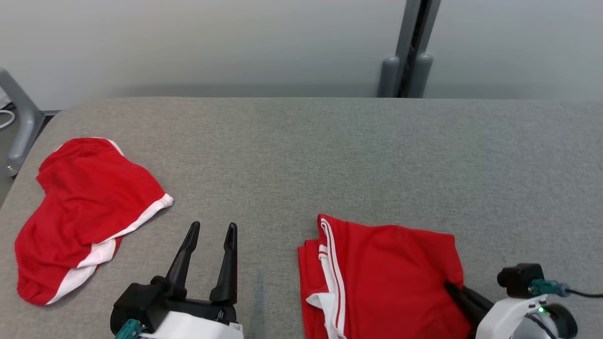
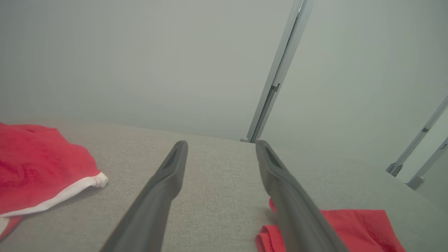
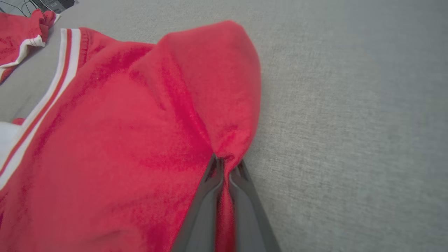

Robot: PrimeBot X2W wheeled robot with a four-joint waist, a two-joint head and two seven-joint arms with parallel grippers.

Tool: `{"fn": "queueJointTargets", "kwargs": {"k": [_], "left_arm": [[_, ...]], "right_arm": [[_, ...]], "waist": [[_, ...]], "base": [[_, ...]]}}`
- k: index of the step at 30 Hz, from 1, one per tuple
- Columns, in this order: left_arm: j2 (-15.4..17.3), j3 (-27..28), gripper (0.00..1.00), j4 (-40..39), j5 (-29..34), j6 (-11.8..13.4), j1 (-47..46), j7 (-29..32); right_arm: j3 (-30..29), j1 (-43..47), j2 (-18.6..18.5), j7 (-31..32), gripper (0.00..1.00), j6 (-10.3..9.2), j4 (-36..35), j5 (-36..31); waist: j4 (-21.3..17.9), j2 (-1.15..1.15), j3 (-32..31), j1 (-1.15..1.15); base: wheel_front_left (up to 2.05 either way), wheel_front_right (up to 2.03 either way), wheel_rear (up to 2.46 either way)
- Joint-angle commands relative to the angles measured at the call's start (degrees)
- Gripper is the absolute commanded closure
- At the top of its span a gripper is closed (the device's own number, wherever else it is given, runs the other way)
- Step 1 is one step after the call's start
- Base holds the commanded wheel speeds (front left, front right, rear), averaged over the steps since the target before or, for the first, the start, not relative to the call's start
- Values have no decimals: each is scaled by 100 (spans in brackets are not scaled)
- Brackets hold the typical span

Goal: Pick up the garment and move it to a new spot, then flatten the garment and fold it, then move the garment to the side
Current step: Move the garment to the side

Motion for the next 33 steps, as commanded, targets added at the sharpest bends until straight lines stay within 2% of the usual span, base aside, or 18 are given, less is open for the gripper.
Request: {"fn": "queueJointTargets", "kwargs": {"k": [1,10,16,20,22,26,33], "left_arm": [[19,3,0,-40,49,-31,-130,-22],[20,-98,0,-139,357,-137,-503,-16],[20,-151,0,-229,602,-319,-905,-15],[24,-162,0,-308,900,-461,-1211,-15],[21,-96,0,-391,968,-508,-1412,-15],[21,34,0,-514,1044,-590,-1622,-15],[20,193,0,-730,1097,-687,-1848,-15]], "right_arm": [[45,-122,-173,13,100,-3,8,-57],[646,-996,-1221,-45,100,-3,130,-154],[743,-1759,-1817,-333,100,-4,496,78],[815,-2187,-2173,-581,100,-4,843,166],[862,-2516,-2470,-694,100,-10,1112,223],[666,-2967,-2818,-821,100,-10,1585,323],[511,-3657,-3297,-741,100,-9,2411,-63]], "waist": [[-96,0,59,0],[-603,0,697,0],[-836,0,1383,0],[-860,0,1806,0],[-864,0,2079,0],[-850,0,2412,0],[-776,0,2821,0]], "base": [[0,0,0],[0,0,0],[0,0,0],[0,0,0],[0,0,0],[0,0,0],[0,0,0]]}}
